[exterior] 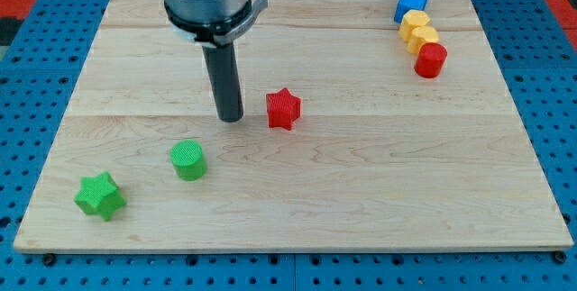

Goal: Move the red star bottom to the red circle

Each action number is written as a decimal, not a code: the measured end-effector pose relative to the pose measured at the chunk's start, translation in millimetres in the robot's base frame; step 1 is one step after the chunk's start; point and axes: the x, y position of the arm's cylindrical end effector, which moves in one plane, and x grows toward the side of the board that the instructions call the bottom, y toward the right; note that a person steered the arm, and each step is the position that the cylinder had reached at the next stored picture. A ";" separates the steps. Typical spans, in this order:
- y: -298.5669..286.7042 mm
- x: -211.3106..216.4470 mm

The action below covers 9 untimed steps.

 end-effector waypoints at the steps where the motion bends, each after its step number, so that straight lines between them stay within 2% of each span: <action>1: 75.8 -2.3; 2: 154.3 -2.6; 3: 170.3 -3.8; 4: 132.2 15.4; 5: 132.3 26.7; 7: 192.2 -14.9; 8: 192.0 -17.3; 9: 189.2 7.3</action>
